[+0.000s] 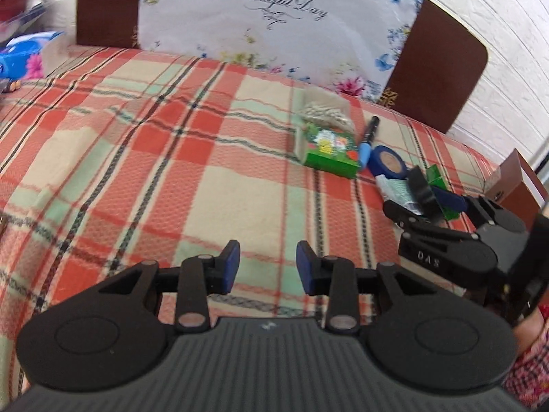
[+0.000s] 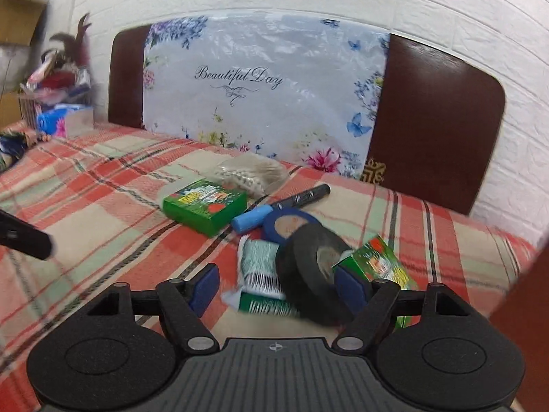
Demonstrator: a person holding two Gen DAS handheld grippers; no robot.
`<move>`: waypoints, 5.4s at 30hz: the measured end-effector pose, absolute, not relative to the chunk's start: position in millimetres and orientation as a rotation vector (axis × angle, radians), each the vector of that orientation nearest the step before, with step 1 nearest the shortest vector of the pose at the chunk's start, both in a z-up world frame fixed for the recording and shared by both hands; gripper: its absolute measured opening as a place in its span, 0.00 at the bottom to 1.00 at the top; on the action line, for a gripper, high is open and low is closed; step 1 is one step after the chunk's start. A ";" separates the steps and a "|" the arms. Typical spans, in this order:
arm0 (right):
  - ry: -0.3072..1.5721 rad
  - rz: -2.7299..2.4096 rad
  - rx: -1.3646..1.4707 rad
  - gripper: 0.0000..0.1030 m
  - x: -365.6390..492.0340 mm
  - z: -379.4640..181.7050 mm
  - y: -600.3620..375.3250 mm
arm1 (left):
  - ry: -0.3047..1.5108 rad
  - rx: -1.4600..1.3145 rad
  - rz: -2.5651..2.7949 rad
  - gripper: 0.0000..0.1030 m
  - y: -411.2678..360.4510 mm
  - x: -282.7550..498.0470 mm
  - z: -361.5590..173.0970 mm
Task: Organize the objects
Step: 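Grasp the black tape roll with the left tool, then carry the black tape roll into the brown box and release it, then grasp the green printed box with the left tool, then lower the green box into the brown box and open the left tool, then grasp the green-white packet with the left tool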
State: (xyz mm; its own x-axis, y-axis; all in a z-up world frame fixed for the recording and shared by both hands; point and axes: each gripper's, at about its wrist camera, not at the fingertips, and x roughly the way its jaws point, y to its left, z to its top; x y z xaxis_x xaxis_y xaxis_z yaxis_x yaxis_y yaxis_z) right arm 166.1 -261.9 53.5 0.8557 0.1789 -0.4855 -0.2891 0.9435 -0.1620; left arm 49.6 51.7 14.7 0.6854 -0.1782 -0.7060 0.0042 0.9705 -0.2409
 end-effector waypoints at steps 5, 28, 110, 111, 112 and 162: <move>0.524 0.294 -0.257 0.34 175.1 55.3 -267.4 | 0.819 -0.252 -0.120 0.37 55.5 49.2 10.6; 0.598 0.411 -0.231 0.81 70.0 43.6 -281.6 | 0.945 -0.053 -0.312 0.46 -58.7 66.5 -4.2; 0.256 -0.057 -0.136 0.57 67.6 93.0 -326.3 | 0.737 -0.076 -0.777 0.37 -216.0 81.5 97.9; 0.234 -0.090 -0.137 0.57 61.2 98.5 -335.3 | 0.724 -0.058 -0.804 0.37 -230.5 78.2 101.0; 0.220 -0.123 -0.134 0.57 55.5 102.5 -344.9 | 0.717 -0.038 -0.829 0.37 -245.8 74.9 102.9; 0.624 0.277 -0.070 0.75 191.1 37.0 -211.6 | 0.908 -0.320 -0.391 0.41 -58.5 163.0 -14.1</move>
State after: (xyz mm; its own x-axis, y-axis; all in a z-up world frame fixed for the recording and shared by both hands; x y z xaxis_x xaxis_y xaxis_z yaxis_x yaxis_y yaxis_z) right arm 191.1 -211.6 37.0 0.7762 0.2344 -0.5852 -0.2765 0.9608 0.0181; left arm 163.0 -58.5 -14.1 0.5537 -0.4572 -0.6960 0.1917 0.8833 -0.4277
